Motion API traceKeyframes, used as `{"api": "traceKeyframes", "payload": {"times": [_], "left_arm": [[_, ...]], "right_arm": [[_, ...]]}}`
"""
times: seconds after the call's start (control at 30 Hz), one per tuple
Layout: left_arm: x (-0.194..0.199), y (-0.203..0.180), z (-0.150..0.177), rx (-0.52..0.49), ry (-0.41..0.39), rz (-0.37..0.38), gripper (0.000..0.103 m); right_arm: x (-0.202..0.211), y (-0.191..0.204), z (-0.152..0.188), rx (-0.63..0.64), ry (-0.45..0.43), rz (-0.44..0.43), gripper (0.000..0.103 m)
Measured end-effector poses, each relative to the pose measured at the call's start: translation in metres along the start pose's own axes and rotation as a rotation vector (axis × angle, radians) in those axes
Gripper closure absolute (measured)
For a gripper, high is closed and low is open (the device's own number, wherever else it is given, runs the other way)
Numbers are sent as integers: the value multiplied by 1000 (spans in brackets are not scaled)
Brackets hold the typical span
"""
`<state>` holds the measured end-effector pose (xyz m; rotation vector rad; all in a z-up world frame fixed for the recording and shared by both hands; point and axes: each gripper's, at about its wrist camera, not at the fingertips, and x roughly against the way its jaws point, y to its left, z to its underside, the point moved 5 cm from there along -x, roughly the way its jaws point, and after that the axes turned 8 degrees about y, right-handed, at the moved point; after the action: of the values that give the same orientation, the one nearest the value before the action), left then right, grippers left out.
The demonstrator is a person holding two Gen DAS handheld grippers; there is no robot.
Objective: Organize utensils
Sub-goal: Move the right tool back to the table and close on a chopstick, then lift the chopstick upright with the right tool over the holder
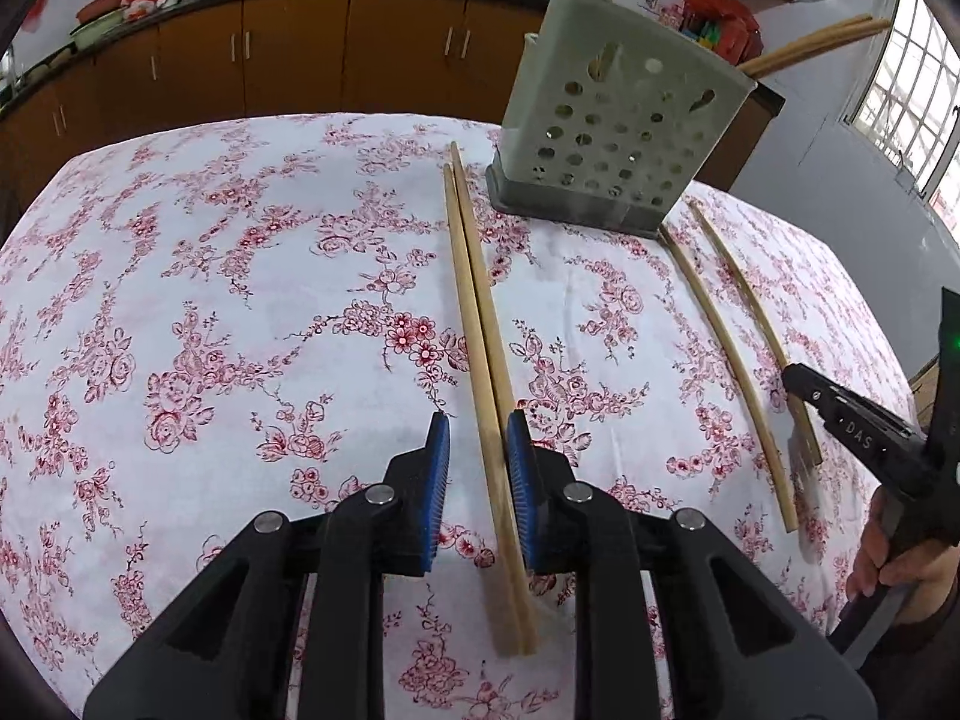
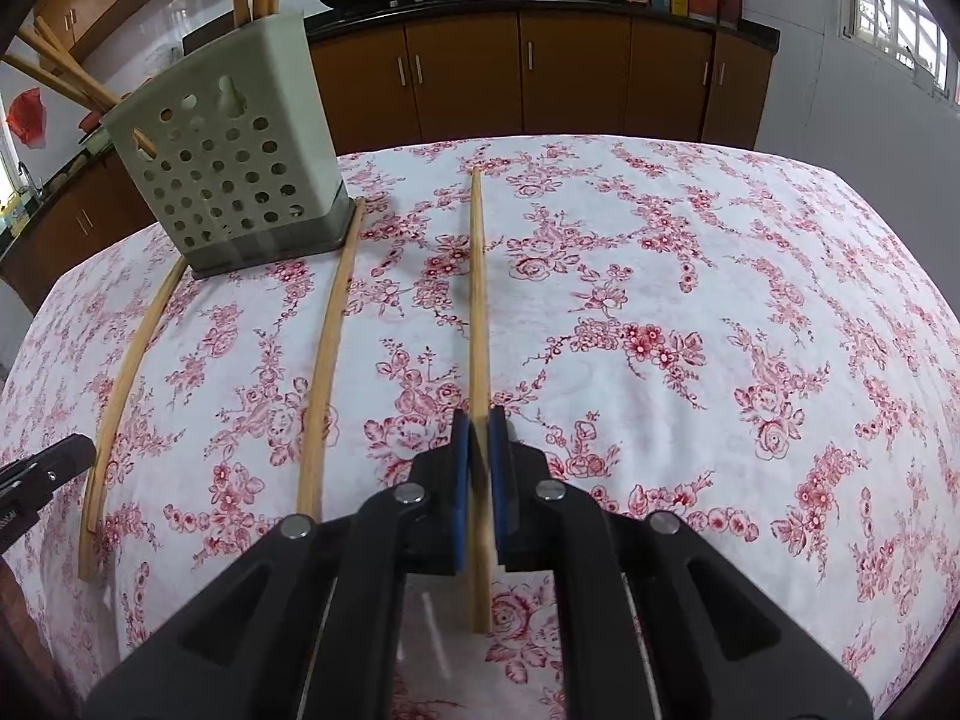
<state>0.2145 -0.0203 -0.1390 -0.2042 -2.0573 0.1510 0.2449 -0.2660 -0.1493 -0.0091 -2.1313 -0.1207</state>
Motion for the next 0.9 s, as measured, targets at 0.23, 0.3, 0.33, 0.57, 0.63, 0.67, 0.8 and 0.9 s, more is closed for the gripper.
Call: {"api": "traceKeyframes", "payload": {"times": [0.23, 0.3, 0.33, 0.57, 0.63, 0.67, 0.8, 0.9], "left_arm": [[-2, 2, -5, 7, -4, -30, 82], [-3, 1, -5, 2, -3, -38, 82], [-3, 0, -5, -1, -3, -41, 82], [-6, -5, -8, -22, -14, -89, 92], [-6, 1, -11, -13, -20, -113, 95], [-6, 6, -13, -9, -24, -126, 95], [-5, 34, -24, 30, -41, -175, 95], [-4, 53, -31, 41, -50, -178, 95]], "right_arm": [[0, 1, 0, 0, -1, 0, 95], [0, 0, 0, -1, -1, 3, 95], [0, 0, -1, -3, 0, 7, 95], [-1, 7, 0, 13, -1, 18, 95], [-2, 6, -1, 20, -2, 15, 95], [-2, 5, -2, 13, -3, 11, 95], [-5, -6, -8, -17, -9, 28, 95], [-6, -10, -11, -18, -14, 35, 95]]}}
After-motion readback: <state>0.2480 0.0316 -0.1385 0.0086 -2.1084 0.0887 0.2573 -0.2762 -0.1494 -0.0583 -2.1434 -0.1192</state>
